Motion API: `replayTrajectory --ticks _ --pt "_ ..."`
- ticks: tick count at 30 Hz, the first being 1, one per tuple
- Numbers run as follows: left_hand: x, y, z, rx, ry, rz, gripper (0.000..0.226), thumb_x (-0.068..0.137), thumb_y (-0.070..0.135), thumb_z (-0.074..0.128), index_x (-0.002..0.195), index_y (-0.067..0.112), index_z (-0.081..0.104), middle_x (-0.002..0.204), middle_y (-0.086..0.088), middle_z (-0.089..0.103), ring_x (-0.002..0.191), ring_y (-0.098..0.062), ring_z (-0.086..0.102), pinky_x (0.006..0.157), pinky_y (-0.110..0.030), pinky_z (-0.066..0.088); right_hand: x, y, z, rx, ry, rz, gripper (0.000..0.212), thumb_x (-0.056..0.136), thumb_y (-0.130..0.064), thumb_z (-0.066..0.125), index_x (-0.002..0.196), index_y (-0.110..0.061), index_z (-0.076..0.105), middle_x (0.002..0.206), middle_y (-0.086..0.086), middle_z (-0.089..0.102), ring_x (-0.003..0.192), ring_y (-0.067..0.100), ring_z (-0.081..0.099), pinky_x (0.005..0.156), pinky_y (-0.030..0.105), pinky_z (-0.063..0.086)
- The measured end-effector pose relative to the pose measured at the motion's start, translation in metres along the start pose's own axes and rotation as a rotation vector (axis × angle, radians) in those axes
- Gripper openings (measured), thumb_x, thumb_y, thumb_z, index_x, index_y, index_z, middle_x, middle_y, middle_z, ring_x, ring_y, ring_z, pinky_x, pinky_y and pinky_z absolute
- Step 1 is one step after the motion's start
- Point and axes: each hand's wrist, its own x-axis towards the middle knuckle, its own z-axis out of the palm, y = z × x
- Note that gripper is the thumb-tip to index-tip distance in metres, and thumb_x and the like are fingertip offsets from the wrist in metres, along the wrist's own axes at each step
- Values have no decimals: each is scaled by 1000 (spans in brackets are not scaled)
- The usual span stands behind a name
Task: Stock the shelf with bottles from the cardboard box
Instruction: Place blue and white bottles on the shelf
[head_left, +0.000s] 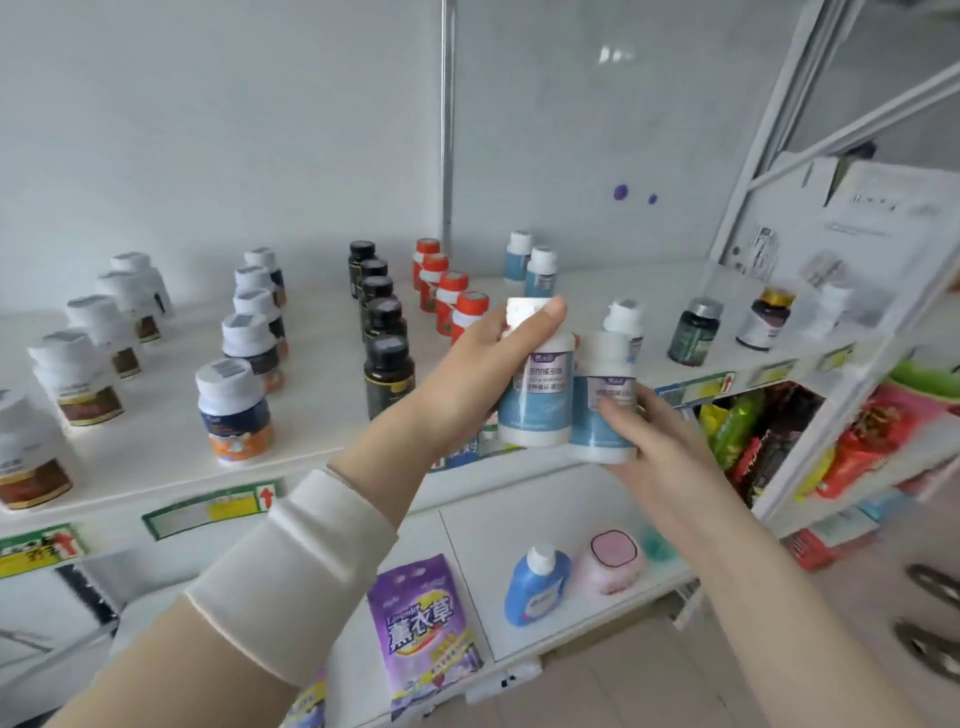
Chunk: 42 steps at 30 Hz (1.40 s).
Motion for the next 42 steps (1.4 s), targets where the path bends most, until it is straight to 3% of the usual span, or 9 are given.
replayTrajectory --ticks 3,9,14,19,24,28,36,38,42 --pt "59 5 6 40 -24 51 50 87 43 55 120 6 56 99 0 70 93 -11 67 87 -28 52 53 -29 -20 -8 31 -46 36 90 -9 53 126 -7 52 117 10 65 106 25 63 88 39 50" --pt "165 11 4 141 48 92 36 92 39 53 115 11 53 107 -3 69 102 -19 66 96 -38 51 151 -70 -53 -26 17 -67 42 87 -11 58 128 -10 49 106 5 65 89 15 66 78 34 51" --pt "234 3 9 319 89 97 31 94 32 52 117 12 52 100 0 63 84 -4 61 69 -7 52 217 -80 -76 -50 -64 -75 27 88 -5 56 114 -10 57 102 5 65 92 18 63 81 33 51" --pt "285 -23 0 506 209 -3 25 90 34 59 110 21 52 97 4 61 89 -9 60 79 -17 49 268 -63 -98 -45 -172 -4 27 83 -3 61 109 -11 59 99 4 67 92 17 63 84 33 49" --pt "306 -43 -5 722 301 -157 25 88 33 62 106 20 53 101 -1 60 93 -17 59 89 -33 49 297 -41 -111 -275 -254 53 50 75 -5 73 118 -15 50 111 7 66 97 18 62 87 32 50" --pt "313 -50 -3 822 310 -266 34 86 33 65 113 16 52 89 7 57 80 -11 57 74 -24 50 309 -29 -116 -434 -406 90 54 70 -6 78 113 -18 48 107 5 65 90 17 62 76 26 51" --pt "320 -50 9 944 264 -320 40 87 28 65 120 12 50 107 -2 57 90 -18 55 72 -22 47 314 -11 -113 -604 -529 60 46 72 -4 75 101 -23 46 98 -3 58 76 5 57 59 15 49" --pt "322 -52 10 954 257 -329 42 87 28 65 121 10 50 110 -4 58 92 -18 56 78 -25 48 314 -10 -113 -606 -521 58 45 73 -5 74 102 -23 45 99 -5 57 79 4 57 59 14 48" --pt "325 -56 9 967 240 -335 44 88 30 64 124 10 48 106 -1 55 89 -17 54 66 -14 41 313 -7 -114 -629 -490 50 45 74 -9 74 106 -24 46 100 -10 57 89 11 58 72 19 47"
